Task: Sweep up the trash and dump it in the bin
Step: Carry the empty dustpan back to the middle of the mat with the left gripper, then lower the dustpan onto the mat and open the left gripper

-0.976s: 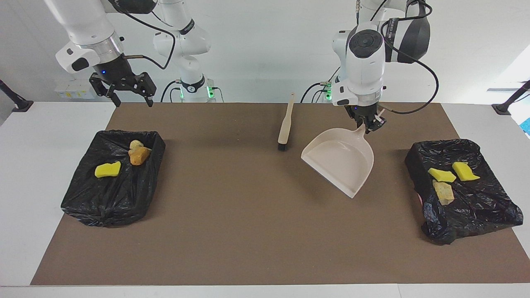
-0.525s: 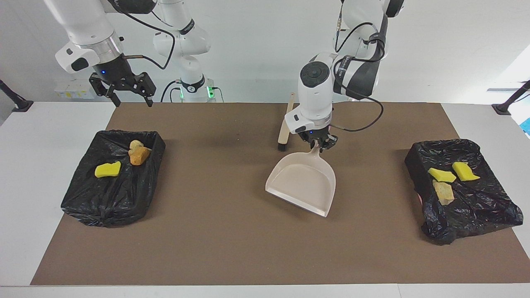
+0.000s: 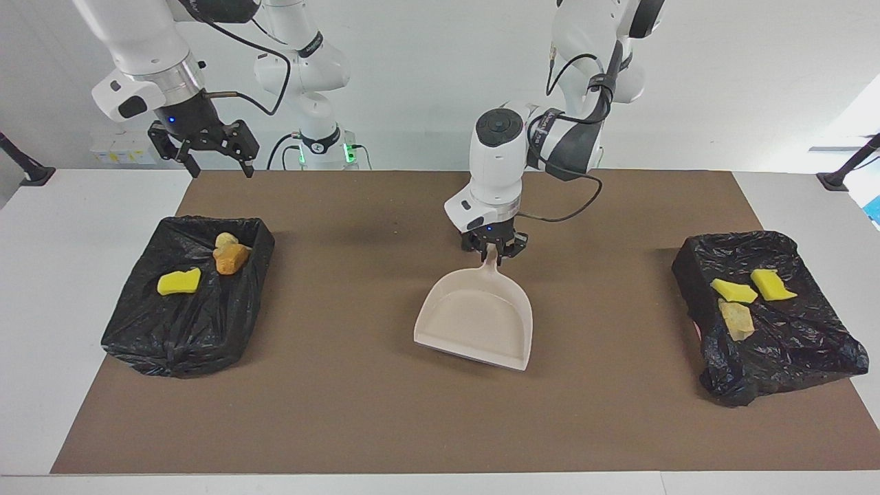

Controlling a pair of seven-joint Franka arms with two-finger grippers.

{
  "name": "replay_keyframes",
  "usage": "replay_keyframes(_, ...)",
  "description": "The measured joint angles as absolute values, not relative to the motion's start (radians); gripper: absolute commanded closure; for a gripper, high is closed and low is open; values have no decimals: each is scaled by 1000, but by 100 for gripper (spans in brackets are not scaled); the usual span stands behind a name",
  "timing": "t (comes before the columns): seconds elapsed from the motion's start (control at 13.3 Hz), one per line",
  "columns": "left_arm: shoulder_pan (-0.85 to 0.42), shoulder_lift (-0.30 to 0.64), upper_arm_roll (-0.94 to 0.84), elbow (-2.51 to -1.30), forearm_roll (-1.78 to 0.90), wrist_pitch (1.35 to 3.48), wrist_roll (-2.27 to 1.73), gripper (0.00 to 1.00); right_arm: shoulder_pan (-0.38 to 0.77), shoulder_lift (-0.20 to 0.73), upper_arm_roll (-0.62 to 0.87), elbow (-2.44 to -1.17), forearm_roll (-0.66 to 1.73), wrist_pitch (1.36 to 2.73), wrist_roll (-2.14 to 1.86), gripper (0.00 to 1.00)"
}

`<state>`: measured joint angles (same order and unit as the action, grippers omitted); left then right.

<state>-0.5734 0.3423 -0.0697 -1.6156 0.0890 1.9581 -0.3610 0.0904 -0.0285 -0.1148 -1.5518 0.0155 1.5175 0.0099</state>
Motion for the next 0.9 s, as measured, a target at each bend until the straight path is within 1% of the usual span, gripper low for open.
replay_keyframes(0.3, -593, 366, -70, -1617, 71, 1972, -433, 100, 90, -29, -115, -1552, 15, 1517, 10, 0)
replay_keyframes(0.53, -630, 413, -71, -1618, 71, 2008, -515, 100, 90, -29, -115, -1552, 15, 1517, 10, 0)
replay_keyframes(0.75, -634, 445, -69, -1618, 70, 2044, -528, 100, 90, -29, -115, -1552, 15, 1517, 10, 0)
replay_keyframes(0.83, -634, 452, -68, -1618, 70, 2053, -528, 99, 90, -29, -115, -1552, 15, 1517, 10, 0)
replay_keyframes(0.9, -634, 455, -67, -1618, 70, 2054, -528, 82, 90, -29, -115, -1552, 15, 1517, 10, 0)
